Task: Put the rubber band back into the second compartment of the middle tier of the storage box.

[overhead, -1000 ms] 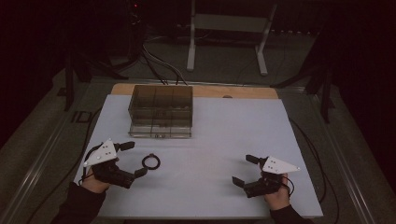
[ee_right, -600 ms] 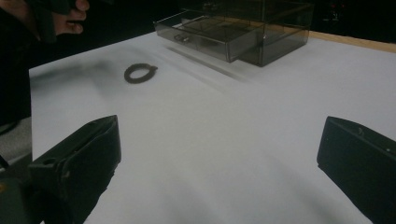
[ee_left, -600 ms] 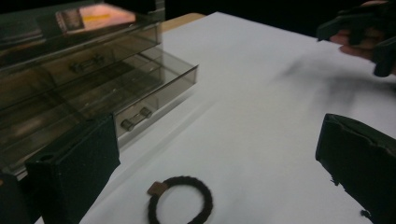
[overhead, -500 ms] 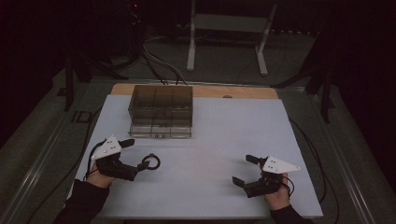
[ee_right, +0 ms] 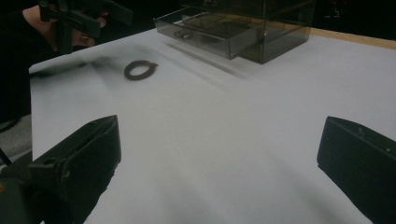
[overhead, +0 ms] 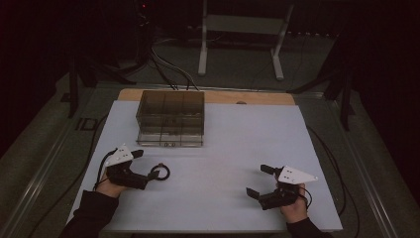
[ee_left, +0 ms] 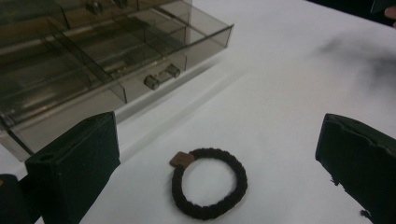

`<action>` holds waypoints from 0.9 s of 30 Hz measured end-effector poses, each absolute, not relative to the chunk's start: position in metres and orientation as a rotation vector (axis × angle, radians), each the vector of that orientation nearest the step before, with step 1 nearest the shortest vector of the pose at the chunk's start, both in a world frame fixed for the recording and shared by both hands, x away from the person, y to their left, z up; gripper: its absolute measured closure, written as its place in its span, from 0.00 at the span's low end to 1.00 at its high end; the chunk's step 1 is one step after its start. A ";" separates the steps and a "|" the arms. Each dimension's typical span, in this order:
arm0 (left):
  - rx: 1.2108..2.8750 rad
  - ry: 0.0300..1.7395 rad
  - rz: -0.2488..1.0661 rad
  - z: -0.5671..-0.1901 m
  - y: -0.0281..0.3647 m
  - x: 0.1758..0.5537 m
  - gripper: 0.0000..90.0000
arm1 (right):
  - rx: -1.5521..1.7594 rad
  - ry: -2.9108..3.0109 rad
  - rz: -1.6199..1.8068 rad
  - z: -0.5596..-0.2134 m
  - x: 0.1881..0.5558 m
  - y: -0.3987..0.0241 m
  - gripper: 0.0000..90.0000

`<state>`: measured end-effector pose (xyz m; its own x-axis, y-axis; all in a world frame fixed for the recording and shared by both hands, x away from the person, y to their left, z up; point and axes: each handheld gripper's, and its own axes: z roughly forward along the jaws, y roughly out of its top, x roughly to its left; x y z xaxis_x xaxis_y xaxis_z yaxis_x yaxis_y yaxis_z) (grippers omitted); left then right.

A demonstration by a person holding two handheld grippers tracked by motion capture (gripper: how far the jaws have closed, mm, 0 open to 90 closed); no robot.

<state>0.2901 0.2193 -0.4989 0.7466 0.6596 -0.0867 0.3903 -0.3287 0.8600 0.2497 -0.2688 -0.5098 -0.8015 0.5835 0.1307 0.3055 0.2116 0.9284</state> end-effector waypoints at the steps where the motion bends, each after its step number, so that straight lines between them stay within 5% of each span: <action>1: 1.962 0.797 0.340 -0.500 0.219 0.290 0.00 | 0.842 2.238 1.626 -0.509 0.249 -0.269 0.00; 27: 2.053 0.935 0.297 -0.517 0.210 0.297 0.10 | 0.835 2.248 1.622 -0.509 0.249 -0.268 0.00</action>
